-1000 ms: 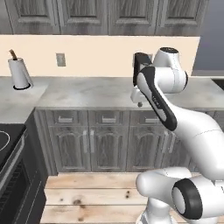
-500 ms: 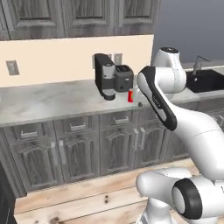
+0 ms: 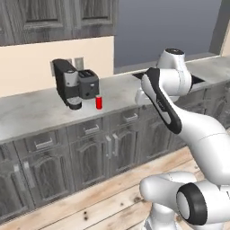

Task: Four empty soda cans are scattered around the kitchen. Gather all the cans and cluster them next to the stove for recycling.

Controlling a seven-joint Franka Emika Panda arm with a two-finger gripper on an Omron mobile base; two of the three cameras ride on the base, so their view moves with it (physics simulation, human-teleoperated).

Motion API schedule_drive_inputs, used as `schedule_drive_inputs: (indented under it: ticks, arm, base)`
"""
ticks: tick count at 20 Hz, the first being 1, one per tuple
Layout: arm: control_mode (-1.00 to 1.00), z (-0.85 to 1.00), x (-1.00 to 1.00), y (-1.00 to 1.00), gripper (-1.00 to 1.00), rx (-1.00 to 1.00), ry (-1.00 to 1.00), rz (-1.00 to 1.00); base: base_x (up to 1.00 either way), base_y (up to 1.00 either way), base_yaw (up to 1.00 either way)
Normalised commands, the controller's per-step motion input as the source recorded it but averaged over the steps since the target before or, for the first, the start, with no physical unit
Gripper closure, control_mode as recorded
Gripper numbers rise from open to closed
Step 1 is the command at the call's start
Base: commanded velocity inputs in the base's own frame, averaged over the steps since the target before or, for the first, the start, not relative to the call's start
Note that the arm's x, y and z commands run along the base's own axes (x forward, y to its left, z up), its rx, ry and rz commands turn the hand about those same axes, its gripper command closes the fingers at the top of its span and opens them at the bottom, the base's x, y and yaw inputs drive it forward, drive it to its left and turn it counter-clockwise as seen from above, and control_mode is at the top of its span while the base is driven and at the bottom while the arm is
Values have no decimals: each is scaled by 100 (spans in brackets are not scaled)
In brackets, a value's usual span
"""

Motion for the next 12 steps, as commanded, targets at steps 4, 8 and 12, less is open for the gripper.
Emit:
schedule_drive_inputs:
  ticks: [4, 8, 12]
  arm:
    - [100, 0, 0, 0, -100, 0, 0, 0]
    - [100, 0, 0, 0, -100, 0, 0, 0]
    - [100, 0, 0, 0, -100, 0, 0, 0]
  base:
    - [0, -26, -44]
    - [0, -42, -40]
    - [0, -50, -38]
